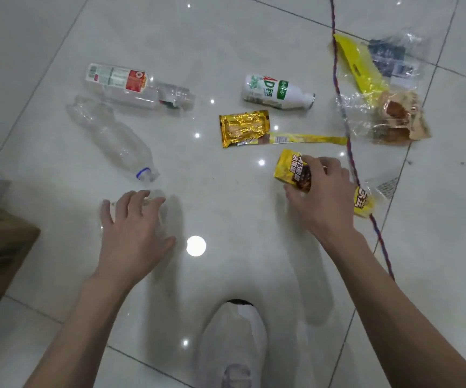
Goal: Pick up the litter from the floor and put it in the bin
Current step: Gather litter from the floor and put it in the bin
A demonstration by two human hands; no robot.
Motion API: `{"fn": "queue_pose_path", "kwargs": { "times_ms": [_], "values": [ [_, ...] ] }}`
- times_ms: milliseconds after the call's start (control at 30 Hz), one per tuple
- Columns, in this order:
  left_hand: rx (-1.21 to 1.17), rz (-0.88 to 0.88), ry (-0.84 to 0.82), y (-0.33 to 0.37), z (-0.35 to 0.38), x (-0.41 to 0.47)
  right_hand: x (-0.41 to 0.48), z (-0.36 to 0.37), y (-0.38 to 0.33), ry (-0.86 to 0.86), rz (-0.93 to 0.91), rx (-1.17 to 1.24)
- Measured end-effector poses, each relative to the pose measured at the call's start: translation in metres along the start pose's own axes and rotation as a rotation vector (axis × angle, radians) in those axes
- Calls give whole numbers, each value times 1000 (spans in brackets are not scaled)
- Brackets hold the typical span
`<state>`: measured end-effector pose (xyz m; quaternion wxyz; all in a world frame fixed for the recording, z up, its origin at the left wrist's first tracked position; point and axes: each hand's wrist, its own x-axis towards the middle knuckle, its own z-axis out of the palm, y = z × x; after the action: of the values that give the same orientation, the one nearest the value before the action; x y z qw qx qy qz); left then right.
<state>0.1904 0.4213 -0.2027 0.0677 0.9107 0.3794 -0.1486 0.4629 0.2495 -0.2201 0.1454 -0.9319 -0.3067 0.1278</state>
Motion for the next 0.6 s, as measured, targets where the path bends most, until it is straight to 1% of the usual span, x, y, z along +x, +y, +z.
{"fn": "queue_pose_path", "kwargs": {
  "times_ms": [133,267,400,600],
  "values": [
    [36,-31,9,-5,13,0,8,26,2,-8,-27,-44],
    [75,-3,29,-8,18,-4,6,40,2,-28,-54,-87],
    [89,-6,52,-3,17,-1,4,44,3,9,-78,-101],
    [53,-12,72,17,12,8,4,50,6,103,-173,-169]
  ]
}}
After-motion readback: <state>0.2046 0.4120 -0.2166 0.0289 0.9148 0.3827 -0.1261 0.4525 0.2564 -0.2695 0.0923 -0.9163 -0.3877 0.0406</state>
